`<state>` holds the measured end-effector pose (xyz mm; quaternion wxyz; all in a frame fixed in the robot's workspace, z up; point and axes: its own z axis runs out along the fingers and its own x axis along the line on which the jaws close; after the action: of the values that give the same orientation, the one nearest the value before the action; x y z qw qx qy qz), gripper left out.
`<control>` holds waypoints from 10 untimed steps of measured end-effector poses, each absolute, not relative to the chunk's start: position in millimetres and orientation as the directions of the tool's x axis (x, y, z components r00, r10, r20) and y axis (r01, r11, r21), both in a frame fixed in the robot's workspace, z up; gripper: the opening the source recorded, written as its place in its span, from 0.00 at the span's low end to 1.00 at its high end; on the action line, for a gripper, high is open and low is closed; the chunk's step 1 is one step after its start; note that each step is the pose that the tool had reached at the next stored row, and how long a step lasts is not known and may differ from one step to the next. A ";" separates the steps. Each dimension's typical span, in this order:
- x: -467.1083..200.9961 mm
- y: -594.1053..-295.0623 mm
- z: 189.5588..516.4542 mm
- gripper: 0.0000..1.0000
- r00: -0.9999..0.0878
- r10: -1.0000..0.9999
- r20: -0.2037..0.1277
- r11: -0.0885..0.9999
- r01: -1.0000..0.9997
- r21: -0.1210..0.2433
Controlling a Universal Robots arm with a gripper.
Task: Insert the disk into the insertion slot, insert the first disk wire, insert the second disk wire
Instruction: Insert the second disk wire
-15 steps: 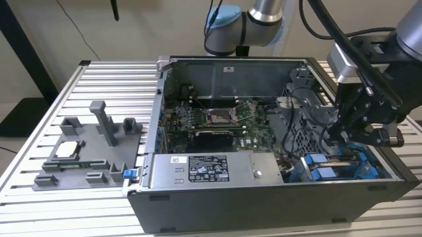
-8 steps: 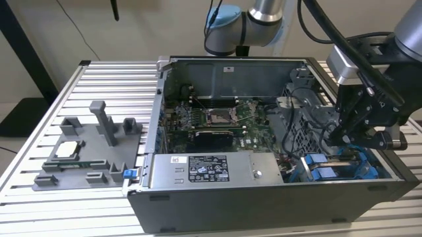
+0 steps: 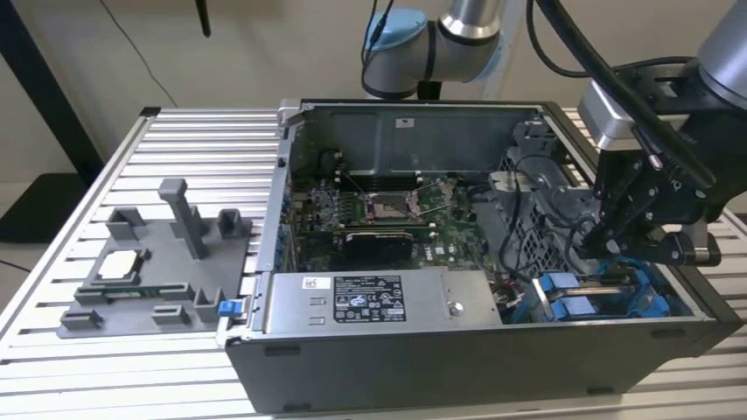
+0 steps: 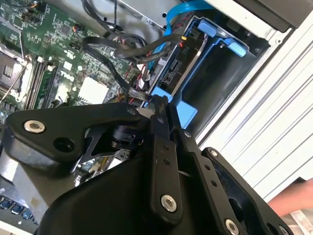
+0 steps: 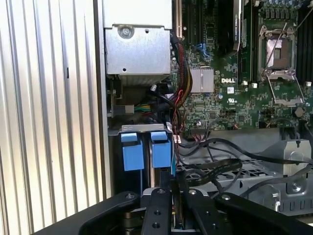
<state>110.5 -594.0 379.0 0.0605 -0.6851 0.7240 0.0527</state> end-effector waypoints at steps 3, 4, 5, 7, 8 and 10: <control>110.5 -593.9 378.7 0.00 -0.054 -0.986 -0.160 0.056 -0.998 -0.007; 110.5 -593.9 378.5 0.00 -0.054 -0.986 -0.160 0.056 -0.998 -0.007; 110.5 -593.9 377.9 0.00 -0.054 -0.986 -0.160 0.056 -0.998 -0.007; 110.5 -593.9 376.1 0.00 -0.054 -0.987 -0.155 0.056 -0.998 -0.007; 110.5 -594.0 374.9 0.00 -0.054 -0.987 -0.150 0.056 -0.998 -0.007; 110.5 -593.9 372.1 0.00 -0.054 -0.988 -0.146 0.056 -0.998 -0.007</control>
<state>110.5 -593.9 372.1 0.0558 -0.6855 0.7244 0.0477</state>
